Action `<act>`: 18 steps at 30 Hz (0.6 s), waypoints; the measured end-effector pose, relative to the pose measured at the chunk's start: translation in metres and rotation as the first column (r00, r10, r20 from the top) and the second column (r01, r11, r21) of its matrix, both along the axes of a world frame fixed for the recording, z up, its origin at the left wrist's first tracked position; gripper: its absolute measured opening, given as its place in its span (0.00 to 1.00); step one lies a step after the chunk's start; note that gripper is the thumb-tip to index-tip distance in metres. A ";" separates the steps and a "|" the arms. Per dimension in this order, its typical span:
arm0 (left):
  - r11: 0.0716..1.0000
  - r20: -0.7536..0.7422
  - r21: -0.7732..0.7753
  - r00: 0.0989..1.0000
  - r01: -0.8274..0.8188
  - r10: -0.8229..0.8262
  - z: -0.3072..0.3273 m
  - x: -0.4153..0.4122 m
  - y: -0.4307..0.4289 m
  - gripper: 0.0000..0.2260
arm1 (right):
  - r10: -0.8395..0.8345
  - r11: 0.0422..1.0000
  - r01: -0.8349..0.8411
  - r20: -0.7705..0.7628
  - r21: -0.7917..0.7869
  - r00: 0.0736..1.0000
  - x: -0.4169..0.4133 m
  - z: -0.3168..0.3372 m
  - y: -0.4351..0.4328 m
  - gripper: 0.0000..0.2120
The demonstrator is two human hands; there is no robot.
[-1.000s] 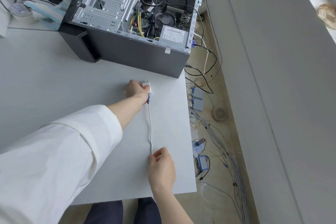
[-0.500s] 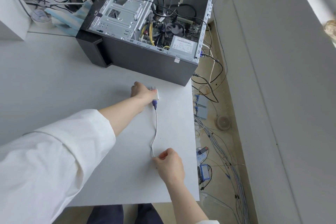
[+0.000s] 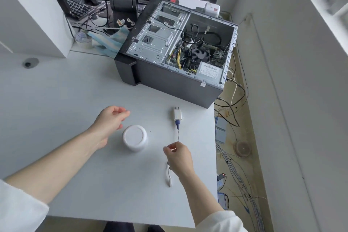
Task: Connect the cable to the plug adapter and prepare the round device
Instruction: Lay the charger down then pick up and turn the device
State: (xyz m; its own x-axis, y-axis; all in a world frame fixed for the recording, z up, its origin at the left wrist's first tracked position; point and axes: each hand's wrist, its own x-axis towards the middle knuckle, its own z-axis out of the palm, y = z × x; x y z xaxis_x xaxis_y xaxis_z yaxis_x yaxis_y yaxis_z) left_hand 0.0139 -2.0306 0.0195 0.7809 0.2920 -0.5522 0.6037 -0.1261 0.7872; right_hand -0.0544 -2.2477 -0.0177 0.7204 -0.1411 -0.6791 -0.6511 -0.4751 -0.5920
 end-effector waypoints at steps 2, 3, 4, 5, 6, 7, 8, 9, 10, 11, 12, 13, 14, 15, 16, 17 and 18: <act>0.999 -0.037 -0.028 0.999 -0.030 0.029 -0.003 -0.016 0.011 0.10 | -0.037 0.995 0.038 -0.010 0.096 0.999 0.007 0.000 0.011 0.10; 0.998 -0.060 -0.051 0.998 -0.040 0.037 -0.005 -0.023 0.014 0.09 | -0.058 0.989 0.060 -0.017 0.136 0.998 0.011 0.001 0.016 0.11; 0.995 -0.081 -0.084 0.996 -0.050 0.043 -0.006 -0.030 0.016 0.09 | -0.075 0.983 0.078 -0.024 0.168 0.997 0.015 0.002 0.021 0.12; 0.991 -0.104 -0.120 0.993 -0.060 0.048 -0.008 -0.035 0.017 0.10 | -0.090 0.976 0.095 -0.031 0.194 0.995 0.019 0.004 0.026 0.14; 0.986 -0.130 -0.151 0.990 -0.072 0.052 -0.011 -0.039 0.017 0.11 | -0.104 0.969 0.111 -0.043 0.220 0.994 0.023 0.006 0.030 0.15; 0.980 -0.156 -0.181 0.986 -0.086 0.058 -0.013 -0.043 0.016 0.13 | -0.110 0.962 0.121 -0.059 0.244 0.992 0.026 0.007 0.035 0.16; 0.973 -0.181 -0.211 0.982 -0.098 0.060 -0.015 -0.045 0.016 0.15 | -0.109 0.957 0.127 -0.082 0.261 0.991 0.029 0.010 0.039 0.17; 0.966 -0.205 -0.238 0.977 -0.104 0.054 -0.018 -0.047 0.016 0.17 | -0.106 0.952 0.133 -0.111 0.274 0.988 0.031 0.012 0.042 0.19; 0.957 -0.229 -0.268 0.972 -0.111 0.049 -0.021 -0.049 0.017 0.18 | -0.100 0.948 0.139 -0.146 0.286 0.984 0.033 0.014 0.046 0.21; 0.949 -0.251 -0.294 0.967 -0.114 0.039 -0.024 -0.050 0.016 0.19 | -0.100 0.942 0.153 -0.183 0.300 0.978 0.036 0.016 0.047 0.23; 0.941 -0.271 -0.318 0.962 -0.116 0.027 -0.024 -0.050 0.014 0.18 | -0.100 0.935 0.166 -0.218 0.314 0.971 0.038 0.017 0.048 0.25; 0.932 -0.291 -0.342 0.956 -0.124 0.021 -0.023 -0.051 0.013 0.16 | -0.093 0.929 0.173 -0.246 0.328 0.965 0.039 0.018 0.050 0.28; 0.921 -0.310 -0.366 0.951 -0.136 0.017 -0.022 -0.051 0.012 0.16 | -0.086 0.923 0.179 -0.271 0.340 0.959 0.041 0.018 0.052 0.30; 0.911 -0.324 -0.387 0.946 -0.144 0.012 -0.023 -0.051 0.012 0.17 | -0.085 0.915 0.190 -0.291 0.355 0.953 0.042 0.018 0.054 0.32; 0.901 -0.334 -0.405 0.942 -0.153 0.009 -0.023 -0.050 0.012 0.19 | -0.086 0.907 0.202 -0.306 0.369 0.948 0.043 0.017 0.055 0.33; 0.894 -0.342 -0.419 0.940 -0.160 0.008 -0.023 -0.049 0.012 0.20 | -0.086 0.900 0.210 -0.316 0.382 0.945 0.044 0.017 0.057 0.33; 0.890 -0.344 -0.427 0.939 -0.163 0.008 -0.023 -0.049 0.012 0.21 | -0.084 0.894 0.214 -0.322 0.393 0.943 0.044 0.017 0.058 0.33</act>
State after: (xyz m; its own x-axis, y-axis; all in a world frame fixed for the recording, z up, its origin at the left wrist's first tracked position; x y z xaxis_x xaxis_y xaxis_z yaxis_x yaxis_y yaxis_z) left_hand -0.0349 -2.0183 -0.0033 0.5185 0.0135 -0.8549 0.8257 0.2518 0.5048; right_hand -0.0100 -2.1892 -0.0011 0.4757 0.1113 -0.8725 -0.8667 -0.1098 -0.4866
